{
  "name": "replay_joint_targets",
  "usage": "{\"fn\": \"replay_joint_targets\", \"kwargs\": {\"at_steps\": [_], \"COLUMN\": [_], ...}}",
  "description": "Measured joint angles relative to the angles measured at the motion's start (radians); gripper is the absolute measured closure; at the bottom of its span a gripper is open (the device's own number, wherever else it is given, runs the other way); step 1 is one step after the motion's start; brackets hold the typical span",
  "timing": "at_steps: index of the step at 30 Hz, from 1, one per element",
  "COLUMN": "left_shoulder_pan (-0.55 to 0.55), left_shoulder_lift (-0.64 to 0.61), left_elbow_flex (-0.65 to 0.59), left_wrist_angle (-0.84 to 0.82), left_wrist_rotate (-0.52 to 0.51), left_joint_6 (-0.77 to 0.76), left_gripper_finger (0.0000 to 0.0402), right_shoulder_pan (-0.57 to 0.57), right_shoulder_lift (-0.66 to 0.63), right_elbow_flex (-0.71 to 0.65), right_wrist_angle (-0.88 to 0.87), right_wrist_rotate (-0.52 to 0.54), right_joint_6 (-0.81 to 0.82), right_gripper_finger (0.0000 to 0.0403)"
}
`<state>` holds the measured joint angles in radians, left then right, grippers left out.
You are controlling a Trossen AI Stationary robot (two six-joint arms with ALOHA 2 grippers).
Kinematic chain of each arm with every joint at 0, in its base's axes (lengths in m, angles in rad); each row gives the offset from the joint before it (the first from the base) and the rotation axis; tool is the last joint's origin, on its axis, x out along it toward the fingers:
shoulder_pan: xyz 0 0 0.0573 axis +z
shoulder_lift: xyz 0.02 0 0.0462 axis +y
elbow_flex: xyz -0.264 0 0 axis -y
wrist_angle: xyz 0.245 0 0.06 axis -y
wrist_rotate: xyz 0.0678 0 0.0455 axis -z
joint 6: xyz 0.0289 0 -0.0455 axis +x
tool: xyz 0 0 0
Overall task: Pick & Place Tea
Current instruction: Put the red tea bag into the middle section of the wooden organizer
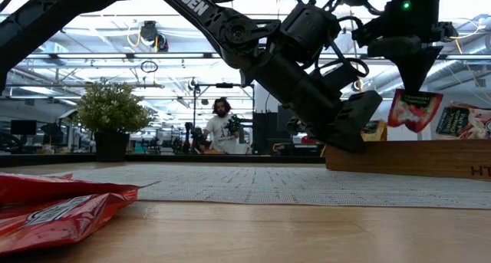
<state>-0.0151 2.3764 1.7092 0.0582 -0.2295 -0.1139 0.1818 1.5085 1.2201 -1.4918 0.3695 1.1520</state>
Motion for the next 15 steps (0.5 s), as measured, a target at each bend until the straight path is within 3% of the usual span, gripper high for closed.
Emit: {"fn": "replay_joint_targets", "kwargs": {"at_steps": [15], "left_shoulder_pan": [0.002], "left_shoulder_lift": [0.000], "left_elbow_flex": [-0.002], "left_wrist_angle": [-0.010], "left_wrist_rotate": [-0.003], "left_joint_6": [0.001], "left_gripper_finger": [0.0323], "right_shoulder_pan": [0.003], "right_shoulder_lift": [0.061], "right_elbow_flex": [0.000], "right_wrist_angle": [0.009], "right_wrist_rotate": [-0.005], "right_joint_6": [-0.008], "right_gripper_finger": [0.0403]}}
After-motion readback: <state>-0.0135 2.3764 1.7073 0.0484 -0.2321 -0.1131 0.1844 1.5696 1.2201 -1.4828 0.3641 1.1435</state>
